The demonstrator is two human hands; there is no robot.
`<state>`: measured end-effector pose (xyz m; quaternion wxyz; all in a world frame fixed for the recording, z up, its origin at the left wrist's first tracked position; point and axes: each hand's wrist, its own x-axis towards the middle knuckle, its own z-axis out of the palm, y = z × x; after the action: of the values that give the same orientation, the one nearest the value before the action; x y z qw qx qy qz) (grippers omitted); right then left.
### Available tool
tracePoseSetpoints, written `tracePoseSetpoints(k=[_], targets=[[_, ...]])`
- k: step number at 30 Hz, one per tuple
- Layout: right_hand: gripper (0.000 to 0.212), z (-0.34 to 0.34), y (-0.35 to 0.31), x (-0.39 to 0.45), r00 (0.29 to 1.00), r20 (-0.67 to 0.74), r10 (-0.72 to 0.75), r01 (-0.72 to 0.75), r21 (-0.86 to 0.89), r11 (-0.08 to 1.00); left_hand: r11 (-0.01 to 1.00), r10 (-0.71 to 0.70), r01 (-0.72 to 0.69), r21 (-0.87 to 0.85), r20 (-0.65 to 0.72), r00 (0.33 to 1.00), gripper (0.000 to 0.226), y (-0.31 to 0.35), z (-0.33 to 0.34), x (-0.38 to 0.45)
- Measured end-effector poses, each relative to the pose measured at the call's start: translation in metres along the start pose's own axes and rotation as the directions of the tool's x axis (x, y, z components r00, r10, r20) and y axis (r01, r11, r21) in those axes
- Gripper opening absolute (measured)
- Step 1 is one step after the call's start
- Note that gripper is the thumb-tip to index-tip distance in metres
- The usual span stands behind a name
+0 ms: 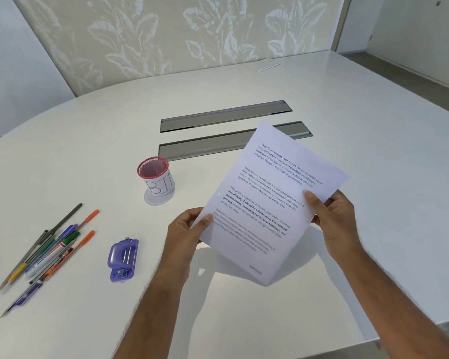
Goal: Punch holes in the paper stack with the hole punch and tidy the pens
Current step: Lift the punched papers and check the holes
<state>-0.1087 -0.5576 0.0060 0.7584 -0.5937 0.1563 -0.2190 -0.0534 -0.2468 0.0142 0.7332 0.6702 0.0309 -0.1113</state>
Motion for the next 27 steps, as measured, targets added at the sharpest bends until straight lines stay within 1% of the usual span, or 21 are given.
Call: tracePoseSetpoints(k=[5, 11, 14, 20, 23, 27], targets=[[0.021, -0.012, 0.0, 0.012, 1.0, -0.001, 0.003, -0.003, -0.092, 0.996, 0.992, -0.032, 0.027, 0.125, 0.043, 0.999, 0.019, -0.014, 0.011, -0.011], [0.01, -0.023, -0.002, 0.034, 0.999, 0.037, -0.001, 0.01, -0.238, 0.971, 0.98, -0.081, 0.059, 0.19, 0.107, 0.991, 0.023, -0.034, 0.035, -0.027], [0.01, -0.027, -0.001, 0.047, 0.996, 0.083, 0.016, 0.01, -0.304, 0.953, 0.976, -0.102, 0.076, 0.206, 0.121, 0.987, 0.026, -0.042, 0.046, -0.032], [0.011, -0.035, 0.011, 0.07, 0.989, 0.128, 0.072, -0.01, -0.429, 0.903, 0.967, -0.14, 0.101, 0.235, 0.155, 0.978, 0.032, -0.055, 0.064, -0.037], [0.004, -0.038, 0.017, 0.077, 0.985, 0.149, 0.089, -0.006, -0.483, 0.875, 0.965, -0.152, 0.107, 0.238, 0.182, 0.972, 0.034, -0.061, 0.071, -0.038], [0.011, -0.041, 0.026, 0.086, 0.977, 0.177, 0.116, -0.003, -0.537, 0.844, 0.961, -0.162, 0.111, 0.252, 0.193, 0.968, 0.036, -0.066, 0.076, -0.038]])
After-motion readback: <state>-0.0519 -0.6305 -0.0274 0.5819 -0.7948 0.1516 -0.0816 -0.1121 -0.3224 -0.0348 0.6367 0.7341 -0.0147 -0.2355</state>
